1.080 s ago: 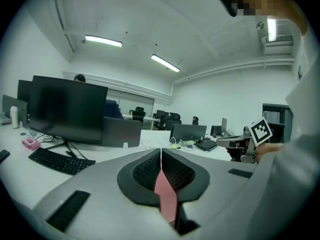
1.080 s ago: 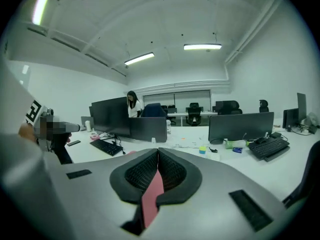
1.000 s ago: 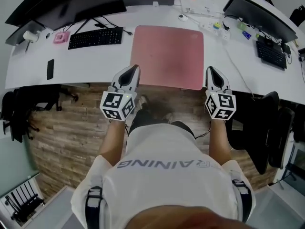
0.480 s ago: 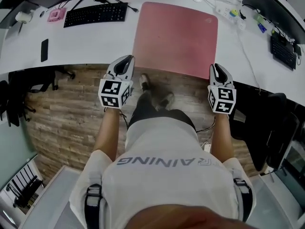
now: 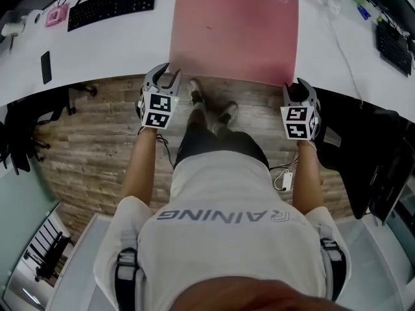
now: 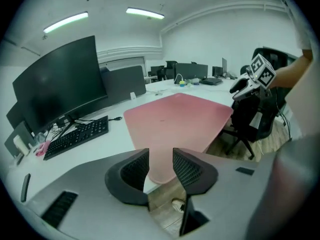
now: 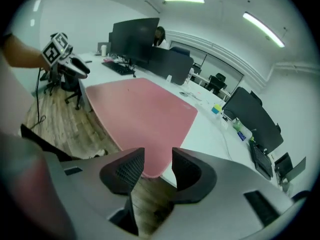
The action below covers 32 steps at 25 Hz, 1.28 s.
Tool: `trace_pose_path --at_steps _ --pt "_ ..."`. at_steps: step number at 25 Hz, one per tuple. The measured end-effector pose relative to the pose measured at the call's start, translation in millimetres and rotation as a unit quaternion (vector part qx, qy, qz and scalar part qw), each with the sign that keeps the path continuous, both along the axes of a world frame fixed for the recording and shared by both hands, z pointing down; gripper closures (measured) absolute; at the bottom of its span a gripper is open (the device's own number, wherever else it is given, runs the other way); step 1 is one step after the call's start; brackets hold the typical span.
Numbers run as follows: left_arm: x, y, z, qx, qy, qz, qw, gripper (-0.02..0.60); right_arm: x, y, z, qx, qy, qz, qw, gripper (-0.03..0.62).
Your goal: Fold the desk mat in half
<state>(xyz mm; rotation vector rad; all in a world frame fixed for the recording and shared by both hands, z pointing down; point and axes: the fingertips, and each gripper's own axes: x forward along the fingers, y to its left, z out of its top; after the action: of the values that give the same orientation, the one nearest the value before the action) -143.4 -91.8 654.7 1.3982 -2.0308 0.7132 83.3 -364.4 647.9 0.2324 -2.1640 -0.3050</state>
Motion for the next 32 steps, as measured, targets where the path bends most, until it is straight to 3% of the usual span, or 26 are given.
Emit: trace_pose_path --at_steps 4,8,14,19,23,25,28,30,32 --pt "9.5 0.3 31.9 -0.074 -0.043 0.065 0.9942 0.392 14.3 1.0 34.6 0.030 0.058 -0.046 0.997 0.387" --pt "17.5 0.8 55.9 -0.150 -0.106 0.145 0.9723 0.373 16.8 8.0 52.2 0.063 0.093 -0.088 0.990 0.378" --pt "17.6 8.8 75.4 -0.186 -0.138 0.194 0.9532 0.365 13.8 21.2 74.3 0.109 0.118 -0.126 0.979 0.350" --pt "20.4 8.4 88.8 -0.208 -0.203 0.246 0.9246 0.380 9.1 21.0 78.1 0.163 0.108 -0.128 0.972 0.325" --pt "19.4 8.2 86.7 -0.198 -0.217 0.238 0.9258 0.408 5.4 18.2 80.0 0.172 0.107 -0.121 0.972 0.330" --pt "17.3 5.7 83.9 -0.192 -0.222 0.232 0.9274 0.449 1.7 16.8 76.9 0.173 0.101 -0.120 0.972 0.362" --pt "16.0 4.6 80.6 -0.184 -0.210 0.230 0.9323 0.465 -0.9 18.1 74.0 0.165 0.099 -0.123 0.973 0.377" --pt "17.7 4.9 78.7 -0.176 -0.197 0.233 0.9358 0.487 -0.9 20.9 70.0 0.164 0.093 -0.129 0.974 0.428" --pt "20.1 5.3 75.2 -0.167 -0.185 0.238 0.9387 0.506 -0.2 24.3 66.5 0.163 0.089 -0.135 0.973 0.524"
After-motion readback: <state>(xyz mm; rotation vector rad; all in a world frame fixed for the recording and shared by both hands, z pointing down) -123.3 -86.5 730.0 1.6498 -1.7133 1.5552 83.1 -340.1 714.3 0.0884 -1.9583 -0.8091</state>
